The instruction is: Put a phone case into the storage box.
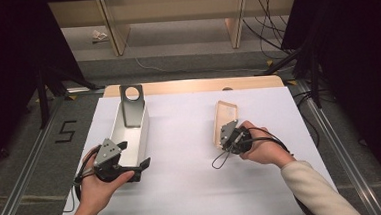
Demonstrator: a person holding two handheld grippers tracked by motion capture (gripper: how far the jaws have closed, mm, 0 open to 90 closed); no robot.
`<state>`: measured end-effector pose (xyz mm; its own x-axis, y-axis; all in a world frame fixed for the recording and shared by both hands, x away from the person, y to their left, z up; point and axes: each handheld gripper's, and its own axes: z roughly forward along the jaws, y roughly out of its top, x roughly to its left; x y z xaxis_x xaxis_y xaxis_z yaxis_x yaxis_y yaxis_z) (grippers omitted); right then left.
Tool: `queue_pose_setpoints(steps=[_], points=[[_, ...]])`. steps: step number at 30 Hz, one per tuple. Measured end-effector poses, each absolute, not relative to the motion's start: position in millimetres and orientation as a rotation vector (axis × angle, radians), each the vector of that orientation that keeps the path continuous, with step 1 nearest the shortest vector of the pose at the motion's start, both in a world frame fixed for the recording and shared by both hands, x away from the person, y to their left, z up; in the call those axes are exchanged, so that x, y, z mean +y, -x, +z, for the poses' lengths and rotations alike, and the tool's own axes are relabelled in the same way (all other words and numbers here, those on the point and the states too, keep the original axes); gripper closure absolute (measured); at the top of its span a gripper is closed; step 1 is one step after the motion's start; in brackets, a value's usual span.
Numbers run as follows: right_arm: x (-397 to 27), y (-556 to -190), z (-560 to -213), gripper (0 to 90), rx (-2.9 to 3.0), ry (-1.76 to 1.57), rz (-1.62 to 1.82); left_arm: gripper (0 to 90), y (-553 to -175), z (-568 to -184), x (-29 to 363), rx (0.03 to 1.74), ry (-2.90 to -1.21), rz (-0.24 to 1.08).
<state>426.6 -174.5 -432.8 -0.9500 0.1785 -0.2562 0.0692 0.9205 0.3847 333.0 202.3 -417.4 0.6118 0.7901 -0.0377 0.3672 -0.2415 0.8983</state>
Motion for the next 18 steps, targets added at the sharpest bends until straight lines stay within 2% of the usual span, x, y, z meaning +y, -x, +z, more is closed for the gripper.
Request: queue_pose_setpoints(steps=[18], points=[[-177.5,-406.9,-427.5,88.3,2.756,-0.195,0.828,5.2,-340.6,-413.6,201.3,0.932,-1.829,0.533]])
